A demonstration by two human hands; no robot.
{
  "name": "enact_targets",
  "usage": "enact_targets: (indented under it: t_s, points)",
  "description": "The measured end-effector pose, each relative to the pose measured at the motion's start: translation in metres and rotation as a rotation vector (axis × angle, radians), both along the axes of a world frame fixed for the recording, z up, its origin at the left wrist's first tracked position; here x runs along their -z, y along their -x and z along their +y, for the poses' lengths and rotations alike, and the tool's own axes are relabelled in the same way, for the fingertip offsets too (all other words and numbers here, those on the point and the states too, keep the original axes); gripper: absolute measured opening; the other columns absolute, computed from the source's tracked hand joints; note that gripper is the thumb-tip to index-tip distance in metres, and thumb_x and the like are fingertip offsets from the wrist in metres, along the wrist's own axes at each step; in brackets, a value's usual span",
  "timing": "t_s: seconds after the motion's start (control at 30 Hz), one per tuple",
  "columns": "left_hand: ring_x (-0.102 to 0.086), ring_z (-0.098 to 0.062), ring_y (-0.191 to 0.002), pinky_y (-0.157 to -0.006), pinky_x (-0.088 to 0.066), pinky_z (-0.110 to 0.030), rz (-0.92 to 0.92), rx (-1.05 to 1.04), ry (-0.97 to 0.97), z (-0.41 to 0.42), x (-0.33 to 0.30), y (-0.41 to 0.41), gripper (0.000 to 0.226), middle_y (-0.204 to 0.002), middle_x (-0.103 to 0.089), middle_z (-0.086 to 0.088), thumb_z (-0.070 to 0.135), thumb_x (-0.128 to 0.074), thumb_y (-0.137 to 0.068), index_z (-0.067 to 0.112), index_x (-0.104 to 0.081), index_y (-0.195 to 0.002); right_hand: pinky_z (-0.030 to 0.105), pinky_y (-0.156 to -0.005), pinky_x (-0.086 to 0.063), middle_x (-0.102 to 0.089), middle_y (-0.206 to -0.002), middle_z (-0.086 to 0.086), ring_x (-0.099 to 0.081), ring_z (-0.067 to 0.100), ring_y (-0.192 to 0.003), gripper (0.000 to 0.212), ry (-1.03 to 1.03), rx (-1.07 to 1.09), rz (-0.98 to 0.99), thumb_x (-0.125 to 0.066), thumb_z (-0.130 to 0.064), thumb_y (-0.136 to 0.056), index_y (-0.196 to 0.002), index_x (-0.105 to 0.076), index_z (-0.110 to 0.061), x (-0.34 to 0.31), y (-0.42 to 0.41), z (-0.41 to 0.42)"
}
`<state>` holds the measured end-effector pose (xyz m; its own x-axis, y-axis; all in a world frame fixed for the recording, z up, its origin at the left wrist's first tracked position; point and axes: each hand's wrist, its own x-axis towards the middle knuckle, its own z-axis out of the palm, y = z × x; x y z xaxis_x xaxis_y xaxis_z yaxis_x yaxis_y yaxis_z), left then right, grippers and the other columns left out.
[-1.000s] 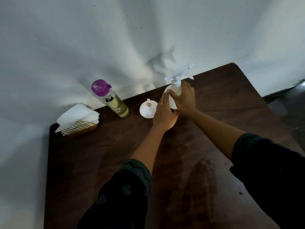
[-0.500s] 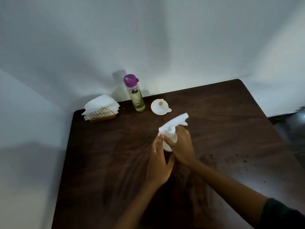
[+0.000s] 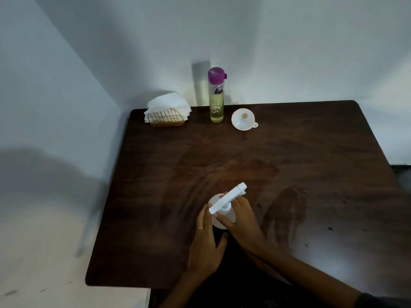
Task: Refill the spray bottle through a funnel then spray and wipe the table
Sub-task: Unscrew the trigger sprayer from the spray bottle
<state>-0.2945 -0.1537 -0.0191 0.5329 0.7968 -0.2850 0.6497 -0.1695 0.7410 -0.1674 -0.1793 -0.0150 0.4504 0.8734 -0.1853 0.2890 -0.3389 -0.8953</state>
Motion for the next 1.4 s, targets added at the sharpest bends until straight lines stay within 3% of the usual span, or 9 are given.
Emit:
enact_targets:
  t_s: [0.13, 0.27, 0.4, 0.5, 0.63, 0.77, 0.97, 1.17, 1.4]
  points:
    - [-0.032, -0.008, -0.137, -0.108, -0.038, -0.026, 0.027, 0.022, -0.052, 0.007, 0.005, -0.004, 0.076, -0.155, -0.015, 0.007, 0.038, -0.056, -0.088, 0.025, -0.013, -0.149, 0.027, -0.100, -0.037, -0.050, -0.115, -0.023, -0.040, -0.008, -0.113, 0.033, 0.000, -0.042, -0.049, -0.065, -0.039, -0.083, -0.114, -0.053, -0.035, 0.000, -0.003, -0.001]
    - [-0.035, -0.010, -0.136, -0.111, -0.035, -0.031, 0.051, -0.019, -0.128, 0.013, 0.009, -0.014, 0.078, -0.153, -0.030, 0.006, 0.040, -0.059, -0.084, 0.024, -0.018, -0.148, 0.001, -0.090, -0.022, -0.047, -0.112, -0.024, -0.034, -0.019, -0.106, 0.045, 0.038, 0.017, -0.105, -0.071, -0.044, -0.075, -0.113, -0.046, -0.039, -0.007, 0.001, -0.003]
    - [-0.043, -0.010, -0.130, -0.105, -0.042, -0.038, 0.058, 0.000, -0.198, 0.017, 0.011, -0.020, 0.078, -0.146, -0.041, 0.008, 0.050, -0.048, -0.076, 0.028, -0.022, -0.146, 0.016, -0.090, -0.034, -0.046, -0.107, -0.027, -0.043, -0.009, -0.105, 0.060, -0.044, 0.230, -0.029, -0.076, -0.051, -0.063, -0.112, -0.047, -0.032, -0.015, 0.010, 0.000]
    - [-0.041, -0.014, -0.134, -0.110, -0.036, -0.041, 0.045, 0.015, -0.269, 0.015, 0.012, -0.021, 0.080, -0.147, -0.040, 0.003, 0.059, -0.038, -0.076, 0.021, -0.027, -0.146, 0.009, -0.074, -0.041, -0.053, -0.091, -0.020, -0.052, -0.010, -0.090, 0.042, -0.097, 0.354, 0.028, -0.080, -0.024, -0.069, -0.099, -0.049, -0.024, -0.024, 0.013, 0.000]
    - [-0.041, -0.015, -0.134, -0.115, -0.026, -0.038, 0.052, 0.020, -0.309, 0.013, 0.012, -0.025, 0.083, -0.147, -0.041, 0.002, 0.071, -0.028, -0.079, 0.020, -0.031, -0.144, 0.012, -0.081, -0.036, -0.049, -0.088, -0.030, -0.053, -0.006, -0.082, 0.028, -0.080, 0.358, -0.128, -0.073, -0.023, -0.078, -0.097, -0.052, -0.024, -0.019, 0.012, -0.005]
    - [-0.043, -0.019, -0.132, -0.115, -0.029, -0.042, 0.073, -0.022, -0.239, 0.016, 0.011, -0.028, 0.113, -0.144, -0.045, -0.002, 0.091, 0.002, -0.065, 0.017, -0.036, -0.142, 0.026, -0.080, -0.037, -0.058, -0.095, -0.005, -0.048, 0.006, -0.088, 0.019, -0.129, 0.174, -0.328, -0.062, -0.020, -0.079, -0.095, -0.059, -0.012, -0.014, 0.003, -0.001]
    - [-0.033, -0.013, -0.139, -0.119, -0.018, -0.041, 0.093, 0.025, -0.217, 0.016, 0.010, -0.024, 0.111, -0.151, -0.033, 0.005, 0.092, 0.002, -0.063, 0.024, -0.026, -0.146, 0.016, -0.087, -0.039, -0.045, -0.107, -0.026, -0.046, 0.000, -0.103, 0.021, -0.122, -0.067, -0.026, -0.059, -0.030, -0.084, -0.097, -0.048, -0.043, -0.029, -0.012, -0.005]
    - [-0.034, -0.008, -0.137, -0.119, -0.019, -0.038, 0.128, 0.030, -0.246, 0.019, 0.012, -0.026, 0.109, -0.150, -0.037, 0.007, 0.090, -0.002, -0.064, 0.023, -0.025, -0.147, 0.008, -0.064, -0.046, -0.056, -0.087, -0.014, -0.057, 0.004, -0.078, 0.046, -0.119, 0.178, 0.051, -0.084, -0.025, -0.065, -0.089, -0.046, -0.031, -0.035, -0.010, 0.007]
    - [-0.035, -0.008, -0.136, -0.119, -0.018, -0.040, 0.112, 0.033, -0.242, 0.022, 0.017, -0.024, 0.095, -0.149, -0.038, 0.008, 0.085, -0.026, -0.071, 0.025, -0.027, -0.145, 0.022, -0.086, -0.052, -0.060, -0.107, -0.016, -0.058, -0.001, -0.099, 0.035, -0.120, -0.018, -0.033, -0.068, -0.007, -0.080, -0.108, -0.058, -0.026, -0.045, -0.029, -0.005]
